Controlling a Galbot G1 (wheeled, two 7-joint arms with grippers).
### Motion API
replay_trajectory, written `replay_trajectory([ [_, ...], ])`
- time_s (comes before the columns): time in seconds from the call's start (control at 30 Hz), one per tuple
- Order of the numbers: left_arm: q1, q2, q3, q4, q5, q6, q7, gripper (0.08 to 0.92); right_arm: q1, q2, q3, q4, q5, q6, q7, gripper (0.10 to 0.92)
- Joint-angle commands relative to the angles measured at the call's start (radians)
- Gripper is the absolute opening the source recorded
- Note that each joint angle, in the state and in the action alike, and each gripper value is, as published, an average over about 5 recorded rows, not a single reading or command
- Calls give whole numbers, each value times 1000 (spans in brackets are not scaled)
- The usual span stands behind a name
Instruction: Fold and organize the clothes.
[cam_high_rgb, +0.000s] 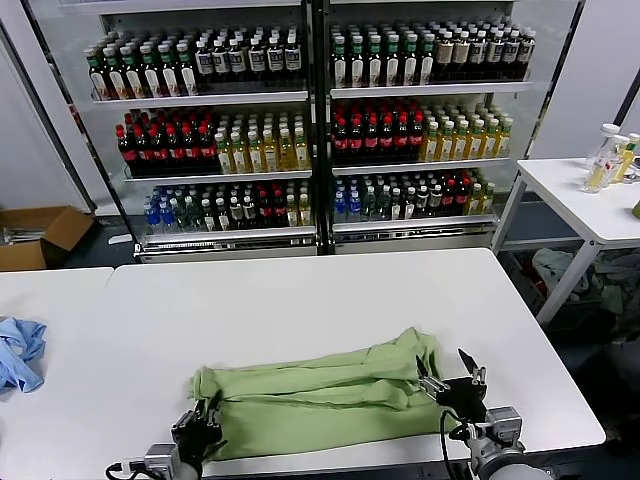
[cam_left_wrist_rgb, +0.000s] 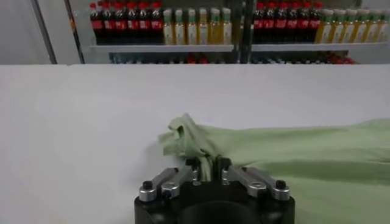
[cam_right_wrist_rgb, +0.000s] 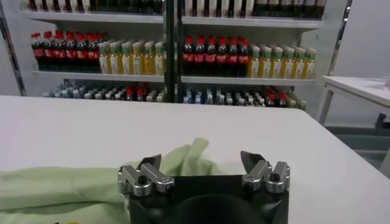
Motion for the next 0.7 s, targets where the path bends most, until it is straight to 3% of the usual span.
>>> replay_trajectory([
  [0.03,4,74,-174,-5,-155,11,12,170,9,-2,0,1,14,4,0,823],
  [0.17,-6,149,-292,21,-179,3,29,102,22,-3,-9,2,17,8,-3,823],
  [0.5,-36,317,-590,104,-288,15,89,99,81,-24,-38,-13,23,16,-8,823],
  [0.7,-35,333,-646,-16,-503,57,106,99,96,-29,-56,-14,18,19,-9,823],
])
